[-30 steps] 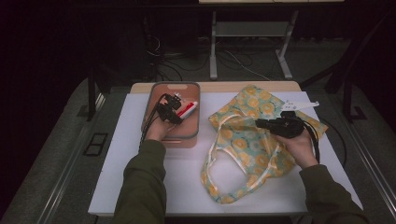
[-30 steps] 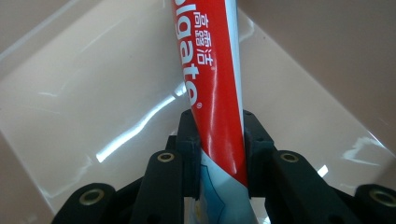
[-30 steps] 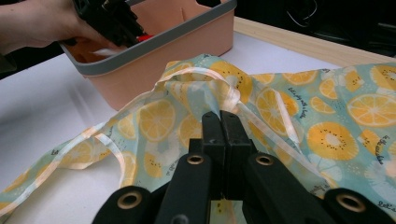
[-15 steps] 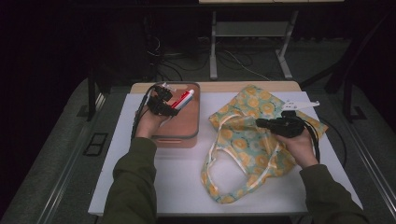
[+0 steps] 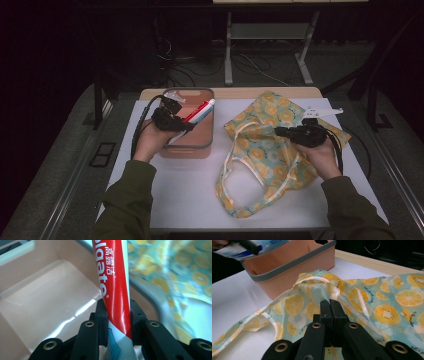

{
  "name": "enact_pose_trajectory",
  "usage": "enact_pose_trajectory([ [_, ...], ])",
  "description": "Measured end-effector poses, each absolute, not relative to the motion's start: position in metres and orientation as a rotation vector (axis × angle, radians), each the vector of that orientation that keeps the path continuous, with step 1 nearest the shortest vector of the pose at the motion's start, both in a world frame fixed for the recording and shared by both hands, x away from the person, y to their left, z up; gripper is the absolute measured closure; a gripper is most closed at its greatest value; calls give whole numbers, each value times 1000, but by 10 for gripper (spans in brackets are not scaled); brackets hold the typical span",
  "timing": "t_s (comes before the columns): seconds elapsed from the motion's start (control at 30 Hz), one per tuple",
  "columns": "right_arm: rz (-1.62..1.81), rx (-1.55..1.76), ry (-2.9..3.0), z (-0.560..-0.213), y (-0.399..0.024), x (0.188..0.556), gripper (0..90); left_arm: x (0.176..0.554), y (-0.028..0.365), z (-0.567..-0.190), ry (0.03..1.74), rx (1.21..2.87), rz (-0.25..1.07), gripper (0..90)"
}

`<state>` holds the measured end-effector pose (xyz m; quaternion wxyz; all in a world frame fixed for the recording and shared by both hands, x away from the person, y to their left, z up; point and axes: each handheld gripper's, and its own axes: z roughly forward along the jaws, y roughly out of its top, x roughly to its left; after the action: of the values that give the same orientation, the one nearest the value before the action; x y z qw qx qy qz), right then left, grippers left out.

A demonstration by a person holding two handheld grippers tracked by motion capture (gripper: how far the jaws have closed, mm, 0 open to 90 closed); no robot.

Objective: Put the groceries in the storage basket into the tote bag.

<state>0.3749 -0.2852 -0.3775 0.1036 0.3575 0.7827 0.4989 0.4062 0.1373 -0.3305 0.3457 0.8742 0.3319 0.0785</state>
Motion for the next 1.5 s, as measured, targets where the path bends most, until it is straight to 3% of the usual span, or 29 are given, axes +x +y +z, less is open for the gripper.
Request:
enact_pose_trajectory([
  [0.37, 1470, 1051, 2311, -377, -284, 374, 896, 350, 98, -336, 667, 2298, 163, 741],
  [0.63, 1467, 1045, 2315, -376, -282, 373, 896, 333, 60, -359, 579, 2314, 108, 743],
  [1.0, 1472, 1040, 2310, -376, -283, 372, 896, 342, 8, -381, 531, 2366, 85, 743],
  [1.5, 1489, 1021, 2306, -373, -281, 370, 896, 373, -33, -396, 568, 2366, 85, 743],
])
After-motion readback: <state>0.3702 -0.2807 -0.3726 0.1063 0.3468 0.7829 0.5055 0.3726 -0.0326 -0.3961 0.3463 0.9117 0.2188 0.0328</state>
